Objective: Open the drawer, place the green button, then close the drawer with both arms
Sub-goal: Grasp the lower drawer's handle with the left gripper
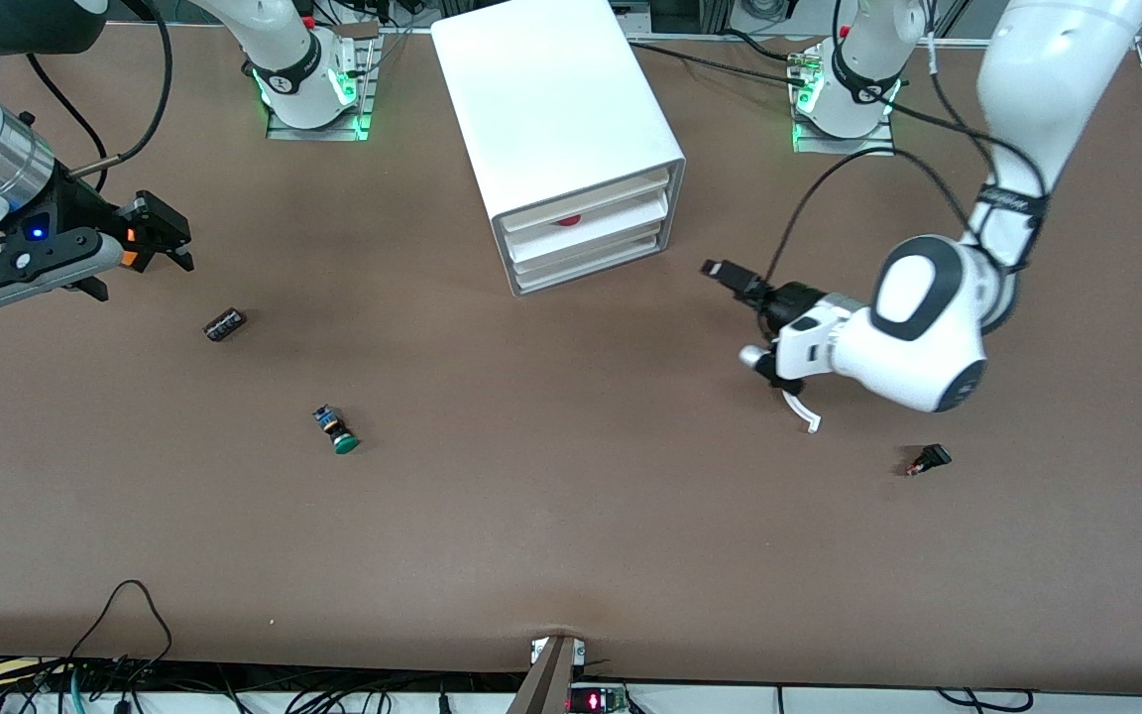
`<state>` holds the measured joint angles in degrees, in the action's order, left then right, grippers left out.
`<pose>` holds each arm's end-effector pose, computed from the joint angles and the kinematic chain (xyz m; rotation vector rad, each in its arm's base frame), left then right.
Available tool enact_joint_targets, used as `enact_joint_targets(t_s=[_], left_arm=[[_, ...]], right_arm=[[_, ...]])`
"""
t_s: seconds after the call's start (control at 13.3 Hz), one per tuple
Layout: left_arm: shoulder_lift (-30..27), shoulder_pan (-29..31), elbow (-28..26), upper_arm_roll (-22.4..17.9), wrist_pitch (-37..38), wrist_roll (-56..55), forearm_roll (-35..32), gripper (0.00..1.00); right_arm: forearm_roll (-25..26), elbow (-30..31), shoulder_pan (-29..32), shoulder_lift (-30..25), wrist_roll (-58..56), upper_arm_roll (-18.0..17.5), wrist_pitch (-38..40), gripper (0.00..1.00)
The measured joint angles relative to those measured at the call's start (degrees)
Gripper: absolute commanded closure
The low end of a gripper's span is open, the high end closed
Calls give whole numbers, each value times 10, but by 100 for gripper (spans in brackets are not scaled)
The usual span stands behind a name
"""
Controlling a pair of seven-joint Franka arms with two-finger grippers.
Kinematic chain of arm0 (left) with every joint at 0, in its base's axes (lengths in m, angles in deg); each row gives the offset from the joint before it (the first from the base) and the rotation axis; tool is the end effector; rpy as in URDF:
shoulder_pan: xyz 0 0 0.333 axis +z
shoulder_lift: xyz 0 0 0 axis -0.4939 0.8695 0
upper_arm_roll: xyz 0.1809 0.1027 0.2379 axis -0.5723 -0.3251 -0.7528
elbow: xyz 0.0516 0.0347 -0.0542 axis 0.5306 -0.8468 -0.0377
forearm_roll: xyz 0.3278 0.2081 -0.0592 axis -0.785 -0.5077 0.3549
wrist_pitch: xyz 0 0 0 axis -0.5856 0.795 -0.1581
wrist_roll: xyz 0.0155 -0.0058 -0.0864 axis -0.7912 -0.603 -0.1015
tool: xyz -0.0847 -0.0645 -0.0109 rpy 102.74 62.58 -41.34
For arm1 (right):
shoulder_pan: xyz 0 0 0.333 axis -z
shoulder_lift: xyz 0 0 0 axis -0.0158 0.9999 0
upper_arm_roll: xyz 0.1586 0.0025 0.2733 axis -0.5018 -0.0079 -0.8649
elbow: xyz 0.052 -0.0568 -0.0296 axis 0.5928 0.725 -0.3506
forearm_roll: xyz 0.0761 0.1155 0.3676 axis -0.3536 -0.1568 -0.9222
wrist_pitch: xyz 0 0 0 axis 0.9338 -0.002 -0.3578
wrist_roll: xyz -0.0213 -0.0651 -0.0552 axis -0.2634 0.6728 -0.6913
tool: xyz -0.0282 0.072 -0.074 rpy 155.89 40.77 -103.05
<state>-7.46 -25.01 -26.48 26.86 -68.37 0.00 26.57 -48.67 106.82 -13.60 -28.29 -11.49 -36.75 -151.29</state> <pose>0.5785 -0.2355 0.2854 2.1545 -0.4008 -0.6685 0.5735 0.0731 0.5864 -3.0657 -0.6123 -0.1068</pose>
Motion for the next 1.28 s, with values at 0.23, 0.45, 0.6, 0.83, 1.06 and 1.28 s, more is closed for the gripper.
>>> enact_joint_targets(t_s=[0.23,0.45,0.6,0.83,1.06,1.28], left_arm=[[53,-35,-5,4,-55,70,80,12],[107,-49,-8,4,-78,161,133,18],[140,-52,-9,4,-79,221,169,19],[168,-70,-7,6,-79,265,190,20],[177,-96,-6,6,-80,266,191,27],[186,-103,-5,6,-80,280,191,38]], right_arm=[[0,0,0,1,0,0,0,0],[0,0,0,3,0,0,0,0],[0,0,0,4,0,0,0,0],[0,0,1,4,0,0,-1,0],[0,0,1,4,0,0,-1,0],[0,0,1,7,0,1,-1,0]])
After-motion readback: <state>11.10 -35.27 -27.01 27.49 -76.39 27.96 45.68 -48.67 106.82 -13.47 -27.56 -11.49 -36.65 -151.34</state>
